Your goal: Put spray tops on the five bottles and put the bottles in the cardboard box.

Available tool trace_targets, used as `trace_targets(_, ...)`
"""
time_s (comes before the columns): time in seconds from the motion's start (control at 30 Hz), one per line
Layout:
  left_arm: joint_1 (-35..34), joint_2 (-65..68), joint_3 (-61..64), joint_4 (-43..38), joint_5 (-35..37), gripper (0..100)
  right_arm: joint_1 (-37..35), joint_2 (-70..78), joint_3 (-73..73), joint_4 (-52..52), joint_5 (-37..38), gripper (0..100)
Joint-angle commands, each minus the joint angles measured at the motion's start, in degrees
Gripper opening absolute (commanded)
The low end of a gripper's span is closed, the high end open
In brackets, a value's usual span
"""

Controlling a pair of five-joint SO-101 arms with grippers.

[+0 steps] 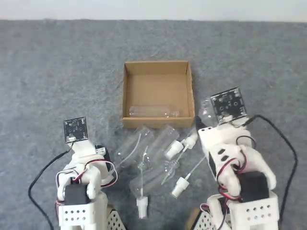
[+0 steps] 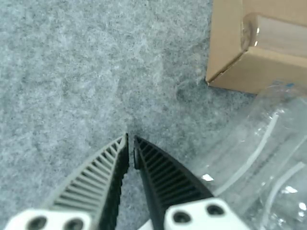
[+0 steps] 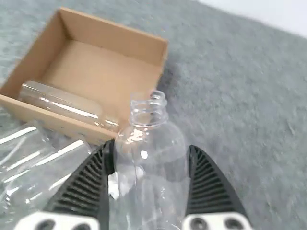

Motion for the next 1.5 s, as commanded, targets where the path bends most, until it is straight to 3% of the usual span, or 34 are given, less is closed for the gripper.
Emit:
trace_targets(0.0, 0.0, -0.9, -0.7, 0.3, -0.3, 1, -3.6, -5.5, 3.4, -6.8, -0.6, 1.7)
trace_targets(0.27, 0.0, -0.9, -0.7, 0.3, -0.3, 1, -6.1, -13.4, 11.0, -12.9, -0.7, 1.7)
trace_targets(0.43, 0.0, -0.9, -0.7, 0.3, -0.3, 1, -5.7, -19.1, 16.1, -15.2, -7.5, 1.7)
trace_targets(0.63, 0.0, -0.9, -0.7, 0.3, -0.3, 1, -5.1, -28.4, 23.1, -18.0, -8.0, 1.7)
trace_targets(0.83, 0.0, -0.9, -0.7, 0.3, -0.3, 1, 2.7, -29.8, 27.1, -20.8, -8.6, 1.7)
trace_targets(1.23, 0.2, -0.9, -0.7, 0.3, -0.3, 1, 16.7, -29.8, 28.7, -22.4, -20.1, 1.7)
trace_targets(1.47, 0.4, -0.9, -0.7, 0.3, -0.5, 1, 20.3, -29.8, 28.8, -22.4, -21.3, 1.7)
